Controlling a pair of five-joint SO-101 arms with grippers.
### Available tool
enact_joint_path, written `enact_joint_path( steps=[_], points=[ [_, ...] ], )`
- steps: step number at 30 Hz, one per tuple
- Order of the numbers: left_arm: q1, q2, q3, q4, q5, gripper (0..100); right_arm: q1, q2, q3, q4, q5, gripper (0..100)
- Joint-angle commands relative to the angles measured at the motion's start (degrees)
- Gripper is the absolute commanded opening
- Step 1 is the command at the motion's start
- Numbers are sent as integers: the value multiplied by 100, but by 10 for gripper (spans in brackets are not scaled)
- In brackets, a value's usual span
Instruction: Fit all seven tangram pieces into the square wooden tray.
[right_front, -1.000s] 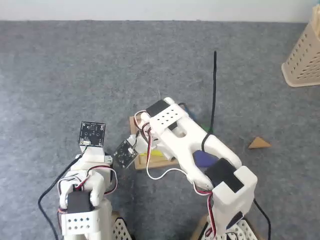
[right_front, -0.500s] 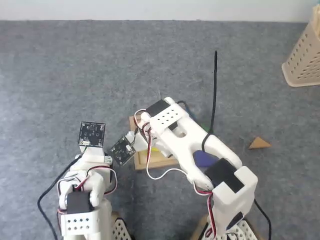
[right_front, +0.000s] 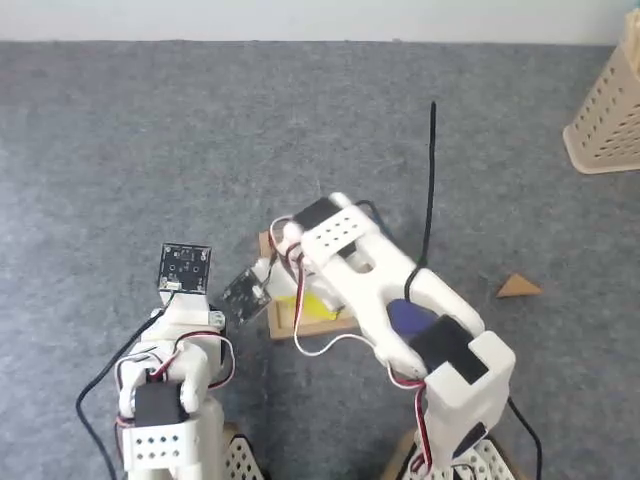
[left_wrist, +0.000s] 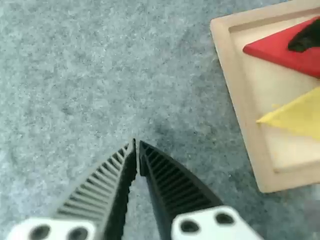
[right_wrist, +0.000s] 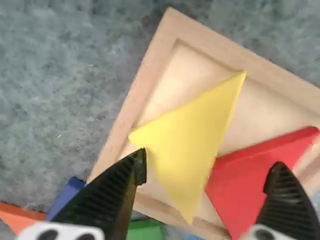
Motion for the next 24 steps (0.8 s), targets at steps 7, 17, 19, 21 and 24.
enact_joint_path(
  steps=[7, 17, 19, 21, 24],
  points=[
    [9, -105, -40, 35, -26, 12, 734, -910, -1319, 1121, -2198, 60],
    [9, -105, -40, 35, -26, 12, 743, -3960, 70, 127, -5284, 7],
    [9, -105, -40, 35, -26, 12, 752, -4585, 1011, -365, -5547, 7],
    [9, -105, -40, 35, -26, 12, 857, -5015, 2013, -954, -5723, 7],
    [9, -105, -40, 35, -26, 12, 1200, -5358, 3191, -1807, -5908, 7]
  ],
)
